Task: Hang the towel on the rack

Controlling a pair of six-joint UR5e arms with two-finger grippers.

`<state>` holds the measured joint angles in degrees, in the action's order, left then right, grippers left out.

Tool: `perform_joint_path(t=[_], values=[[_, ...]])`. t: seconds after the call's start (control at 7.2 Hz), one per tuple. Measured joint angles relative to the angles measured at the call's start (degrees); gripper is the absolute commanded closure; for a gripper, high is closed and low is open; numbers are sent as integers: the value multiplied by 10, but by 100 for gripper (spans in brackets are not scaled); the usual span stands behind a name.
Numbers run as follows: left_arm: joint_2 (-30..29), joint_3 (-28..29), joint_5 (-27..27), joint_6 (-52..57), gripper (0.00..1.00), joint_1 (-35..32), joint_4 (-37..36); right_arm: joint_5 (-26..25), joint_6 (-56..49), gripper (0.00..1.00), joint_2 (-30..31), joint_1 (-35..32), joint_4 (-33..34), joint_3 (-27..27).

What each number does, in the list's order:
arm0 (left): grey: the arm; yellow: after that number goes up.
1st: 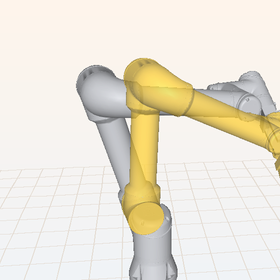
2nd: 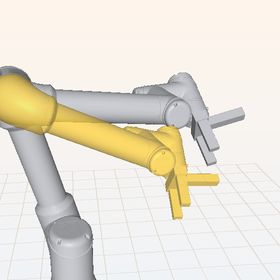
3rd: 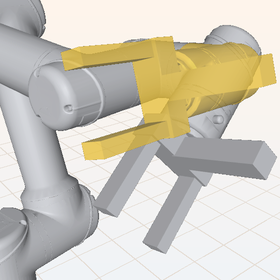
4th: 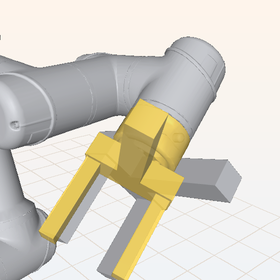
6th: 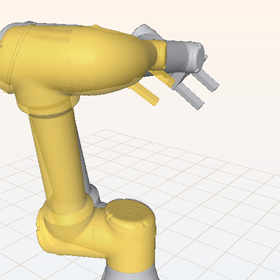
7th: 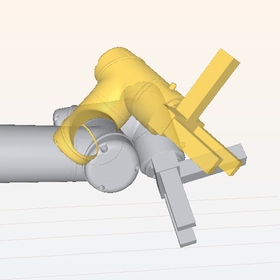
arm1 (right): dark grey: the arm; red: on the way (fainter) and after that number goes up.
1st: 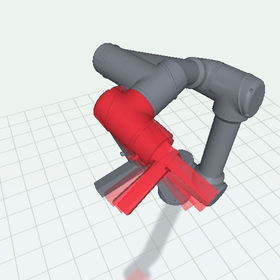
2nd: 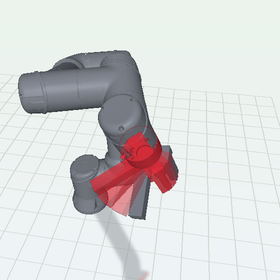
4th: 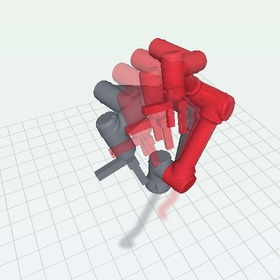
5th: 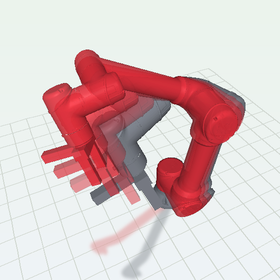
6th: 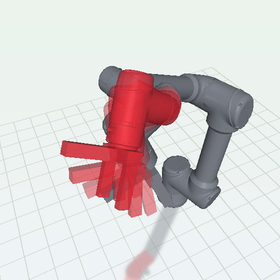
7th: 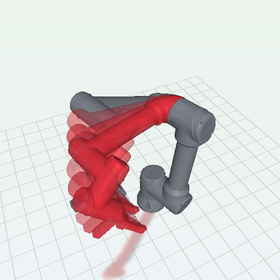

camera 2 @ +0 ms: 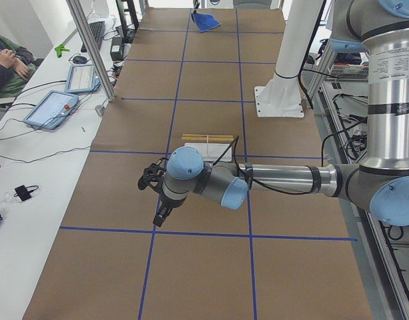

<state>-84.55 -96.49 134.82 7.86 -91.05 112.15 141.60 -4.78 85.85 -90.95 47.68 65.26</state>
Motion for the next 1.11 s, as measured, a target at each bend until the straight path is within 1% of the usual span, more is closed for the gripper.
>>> perform_joint_path(t=[0.28, 0.56, 0.83, 0.97, 1.11], values=[[-4, 0, 0, -1, 1, 0, 0, 9, 1, 100, -31, 4, 2, 58], [-8, -4, 2, -11, 1, 0, 0, 29, 35, 100, -64, 32, 10, 112], [-27, -15, 6, -94, 1, 1, 1, 29, 131, 100, -97, 88, 12, 181], [-51, -20, 20, -171, 1, 2, 1, 14, 184, 100, -107, 126, 11, 226], [-80, -23, 45, -251, 1, 4, 2, -16, 231, 100, -111, 163, 11, 272]])
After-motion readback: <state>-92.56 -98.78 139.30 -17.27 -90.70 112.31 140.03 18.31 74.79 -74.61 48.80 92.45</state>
